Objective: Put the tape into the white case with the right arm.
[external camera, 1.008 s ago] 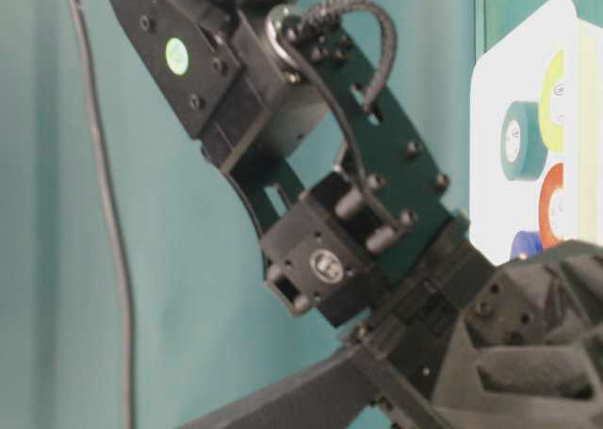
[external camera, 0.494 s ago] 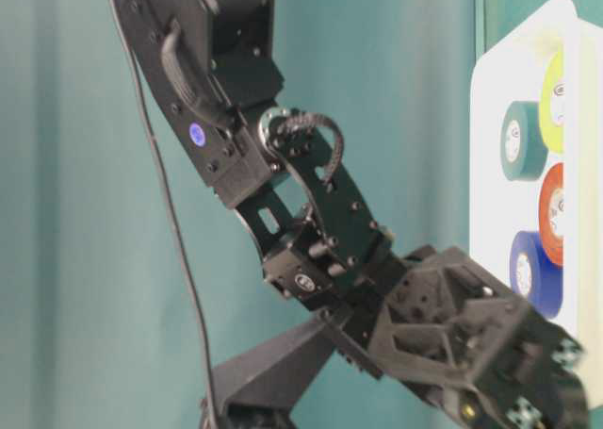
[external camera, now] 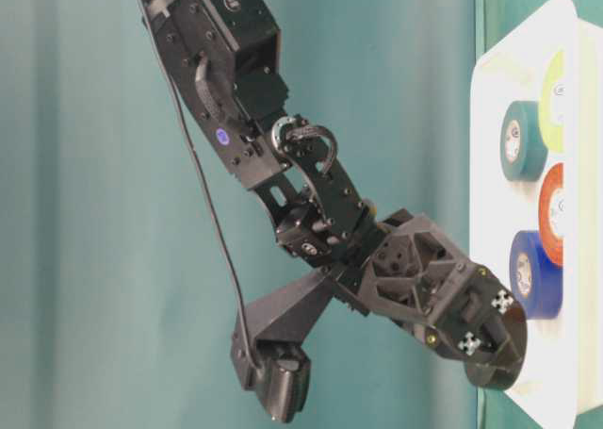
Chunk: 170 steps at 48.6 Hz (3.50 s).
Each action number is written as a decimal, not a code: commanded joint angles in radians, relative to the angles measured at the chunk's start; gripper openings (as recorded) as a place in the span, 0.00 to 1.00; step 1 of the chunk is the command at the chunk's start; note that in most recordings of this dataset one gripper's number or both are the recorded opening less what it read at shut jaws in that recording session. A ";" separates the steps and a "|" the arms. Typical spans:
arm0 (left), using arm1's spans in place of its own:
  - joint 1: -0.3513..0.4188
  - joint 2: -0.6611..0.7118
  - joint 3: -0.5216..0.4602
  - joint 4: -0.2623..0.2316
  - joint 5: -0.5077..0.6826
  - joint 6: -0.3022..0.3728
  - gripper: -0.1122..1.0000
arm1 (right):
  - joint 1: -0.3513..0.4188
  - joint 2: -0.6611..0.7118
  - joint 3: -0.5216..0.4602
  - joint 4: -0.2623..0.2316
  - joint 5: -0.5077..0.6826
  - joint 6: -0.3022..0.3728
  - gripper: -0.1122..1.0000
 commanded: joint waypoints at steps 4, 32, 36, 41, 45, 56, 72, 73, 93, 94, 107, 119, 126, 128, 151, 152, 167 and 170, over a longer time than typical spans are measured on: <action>0.003 0.009 -0.011 0.002 -0.009 0.000 0.11 | -0.005 -0.052 -0.005 -0.003 -0.006 -0.002 0.11; 0.003 0.009 -0.011 0.000 -0.009 0.000 0.11 | -0.005 -0.057 0.000 -0.003 -0.006 0.005 0.21; 0.003 0.009 -0.011 0.002 -0.009 0.000 0.11 | 0.002 -0.057 0.000 -0.003 -0.003 0.000 0.40; 0.003 0.009 -0.011 0.000 -0.009 0.000 0.11 | 0.005 -0.057 0.003 -0.003 -0.005 0.000 0.68; 0.003 0.009 -0.011 0.000 -0.009 0.000 0.11 | 0.005 -0.057 0.005 -0.003 -0.003 0.000 0.77; 0.003 0.009 -0.011 0.000 -0.009 0.000 0.11 | 0.003 -0.074 0.014 -0.003 0.002 0.000 0.74; 0.003 0.009 -0.011 0.000 -0.009 0.000 0.11 | -0.003 -0.229 0.199 -0.003 0.048 0.000 0.74; 0.003 0.009 -0.011 0.000 -0.009 0.000 0.11 | -0.003 -0.242 0.216 -0.003 0.048 0.002 0.74; 0.003 0.009 -0.009 0.002 -0.009 0.000 0.11 | -0.003 -0.482 0.528 -0.003 0.037 0.008 0.74; 0.003 0.009 -0.008 0.000 -0.009 0.000 0.11 | -0.003 -0.494 0.540 -0.003 0.035 0.008 0.74; 0.005 0.009 -0.008 0.000 -0.009 0.000 0.11 | -0.005 -0.669 0.747 -0.003 -0.023 0.008 0.74; 0.006 0.009 -0.003 0.000 -0.009 0.000 0.11 | -0.005 -0.850 0.973 -0.003 -0.152 0.008 0.74; 0.009 0.009 -0.003 0.000 -0.009 0.000 0.11 | -0.005 -0.954 1.085 -0.003 -0.279 0.008 0.73; 0.011 0.009 -0.003 0.000 -0.009 0.000 0.11 | -0.003 -0.973 1.101 -0.002 -0.304 0.008 0.73; 0.011 0.009 -0.002 0.000 -0.009 0.000 0.11 | 0.083 -0.982 1.147 0.002 -0.353 0.009 0.73; 0.011 0.009 -0.002 0.000 -0.009 0.000 0.11 | 0.094 -0.980 1.149 0.002 -0.353 0.009 0.73; 0.011 0.009 -0.002 0.000 -0.009 0.000 0.11 | 0.204 -0.982 1.160 0.008 -0.348 0.011 0.73; 0.011 0.009 -0.002 0.000 -0.009 0.000 0.11 | 0.204 -0.980 1.160 0.008 -0.348 0.011 0.73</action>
